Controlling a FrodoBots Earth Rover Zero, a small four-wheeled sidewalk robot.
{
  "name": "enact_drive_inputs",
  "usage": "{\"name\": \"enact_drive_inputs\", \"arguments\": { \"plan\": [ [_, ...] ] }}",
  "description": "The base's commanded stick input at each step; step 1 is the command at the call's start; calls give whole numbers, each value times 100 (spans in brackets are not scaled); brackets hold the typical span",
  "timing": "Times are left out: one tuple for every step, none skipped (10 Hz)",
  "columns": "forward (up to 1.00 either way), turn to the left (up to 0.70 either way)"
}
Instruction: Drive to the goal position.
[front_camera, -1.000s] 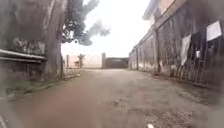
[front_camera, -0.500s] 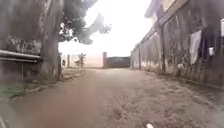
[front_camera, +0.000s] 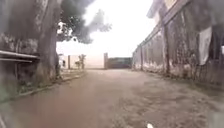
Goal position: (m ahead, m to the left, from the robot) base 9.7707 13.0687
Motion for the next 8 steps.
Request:
{"name": "enact_drive_inputs", "arguments": {
  "plan": [
    [70, 0],
    [70, 0],
    [70, 0],
    [70, 0],
    [70, 0],
    [70, -20],
    [70, 0],
    [70, 0]
  ]
}}
